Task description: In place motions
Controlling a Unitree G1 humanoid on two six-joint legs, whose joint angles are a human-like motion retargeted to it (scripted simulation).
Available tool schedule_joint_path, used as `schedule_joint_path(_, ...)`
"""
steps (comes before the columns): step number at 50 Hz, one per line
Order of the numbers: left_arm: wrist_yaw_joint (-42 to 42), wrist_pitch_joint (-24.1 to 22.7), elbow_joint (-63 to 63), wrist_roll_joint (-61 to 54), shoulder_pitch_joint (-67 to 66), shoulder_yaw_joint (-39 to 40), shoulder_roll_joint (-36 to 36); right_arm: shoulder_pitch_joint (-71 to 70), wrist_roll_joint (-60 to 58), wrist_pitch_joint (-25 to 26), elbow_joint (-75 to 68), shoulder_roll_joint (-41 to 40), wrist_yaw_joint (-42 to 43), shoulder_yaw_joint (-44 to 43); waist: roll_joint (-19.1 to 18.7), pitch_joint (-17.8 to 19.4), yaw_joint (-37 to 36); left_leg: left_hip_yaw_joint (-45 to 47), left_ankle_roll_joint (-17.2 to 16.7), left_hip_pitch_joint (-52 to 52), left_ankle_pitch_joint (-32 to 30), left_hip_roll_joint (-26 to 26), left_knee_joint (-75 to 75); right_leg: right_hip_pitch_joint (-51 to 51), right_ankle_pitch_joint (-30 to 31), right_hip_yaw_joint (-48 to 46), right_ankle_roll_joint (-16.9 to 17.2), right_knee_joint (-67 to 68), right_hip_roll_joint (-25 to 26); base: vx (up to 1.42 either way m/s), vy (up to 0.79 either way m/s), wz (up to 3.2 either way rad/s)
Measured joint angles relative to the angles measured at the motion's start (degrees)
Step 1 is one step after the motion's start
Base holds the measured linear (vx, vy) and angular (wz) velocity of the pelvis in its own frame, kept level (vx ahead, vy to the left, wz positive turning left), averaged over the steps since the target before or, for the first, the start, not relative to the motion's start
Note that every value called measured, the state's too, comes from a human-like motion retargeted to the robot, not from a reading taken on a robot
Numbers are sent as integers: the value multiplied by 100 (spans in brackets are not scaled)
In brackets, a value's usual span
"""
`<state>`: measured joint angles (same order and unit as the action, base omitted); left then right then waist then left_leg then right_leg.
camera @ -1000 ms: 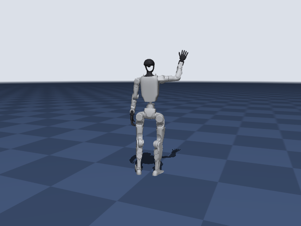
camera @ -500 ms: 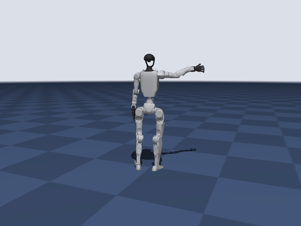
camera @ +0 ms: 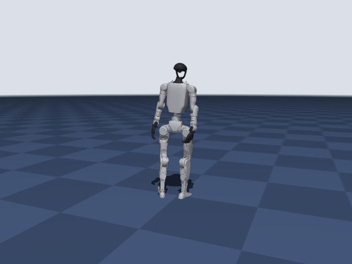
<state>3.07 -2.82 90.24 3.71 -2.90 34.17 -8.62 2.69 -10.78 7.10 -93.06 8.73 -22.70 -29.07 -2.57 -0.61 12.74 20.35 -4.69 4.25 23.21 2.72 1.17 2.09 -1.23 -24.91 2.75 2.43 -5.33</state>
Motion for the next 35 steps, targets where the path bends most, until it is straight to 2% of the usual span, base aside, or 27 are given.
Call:
schedule_joint_path(2,133,122,-38,-250,5,561,-685,-98,1215,1,-79,245,204,-565,-20,-78,-48,-59,-2,-64,-16,-30,11,-14,-13,-47,1,-12,-31,4,2,27)
schedule_joint_path(5,203,545,59,-490,-22,1203,-2343,-400,2740,200,136,923,773,-1608,-45,-319,-175,-136,-3,-231,-19,-73,11,-136,-32,-107,11,-28,-67,3,4,23)
schedule_joint_path(7,284,895,236,-734,95,1835,-3491,-639,2885,288,418,1743,984,-2181,-99,-524,-302,-132,-1,-348,-8,-68,1,-264,-35,-97,23,-23,-63,3,12,2)
schedule_joint_path(9,478,1075,408,-1315,347,2309,-4540,-942,2568,478,771,2787,880,-2402,-216,-697,-426,-108,3,-463,5,-32,9,-391,-33,-68,34,-8,-37,4,17,-10)
schedule_joint_path(11,897,1030,245,-1720,724,2522,-5407,-1417,2063,706,1247,3852,732,-2309,-338,-816,-513,-77,5,-573,16,5,31,-499,-32,-33,43,7,-16,-1,19,-14)
schedule_joint_path(13,1342,889,-297,-1678,1149,2318,-6102,-2113,1608,768,1835,4827,806,-1848,-424,-875,-545,-51,2,-643,22,18,49,-558,-33,-10,46,10,-14,-5,17,-11)
schedule_joint_path(15,1766,803,-1034,-1547,1751,1629,-6631,-2987,1335,686,2476,5698,1236,-985,-498,-954,-592,-41,-3,-689,28,19,59,-591,-35,-2,51,2,-17,-1,13,-2)
schedule_joint_path(17,2021,714,-1959,-1324,2794,512,-6796,-3915,1123,477,3293,6359,1860,264,-498,-1125,-654,-64,-1,-732,29,-9,65,-616,-42,-20,54,0,-45,0,4,4)
schedule_joint_path(20,1928,590,-3502,-238,4770,-1439,-6407,-5121,635,63,4887,7106,2786,2075,-429,-1436,-791,-130,4,-823,28,-61,70,-668,-61,-87,55,-2,-89,8,-2,23)
schedule_joint_path(23,1575,417,-4819,1095,6211,-3406,-6098,-6297,65,-206,6654,7440,3937,3696,-300,-1646,-846,-214,15,-818,29,-100,66,-611,-88,-157,59,-16,-101,6,-5,26)
schedule_joint_path(26,1222,180,-6116,2729,7232,-5015,-5879,-7601,-724,-434,8301,7466,5003,5209,-225,-1736,-784,-304,27,-778,35,-101,63,-517,-120,-220,62,-30,-67,5,-2,24)
schedule_joint_path(30,1469,-478,-7312,4659,8507,-7058,-5681,-9619,-1655,-209,9841,7557,6076,7185,-113,-1700,-684,-364,31,-662,51,-72,65,-374,-147,-259,56,-28,-12,6,-4,5)
schedule_joint_path(32,1702,-792,-7400,4838,8871,-7491,-5757,-10201,-1705,-286,9754,7667,6508,7789,-83,-1672,-691,-346,22,-637,56,-47,58,-362,-145,-252,56,-25,7,8,-5,-8)
schedule_joint_path(33,1826,-851,-7283,4794,8938,-7470,-5830,-10333,-1661,-349,9445,7756,6568,7964,-83,-1654,-713,-329,18,-642,55,-32,54,-375,-140,-249,58,-25,14,0,0,0)
schedule_joint_path(35,1965,-585,-6663,4519,8759,-6917,-5974,-10370,-1442,-380,8308,7878,6334,8109,-132,-1637,-777,-297,10,-703,56,-4,62,-443,-126,-243,60,-25,22,-3,1,-6)
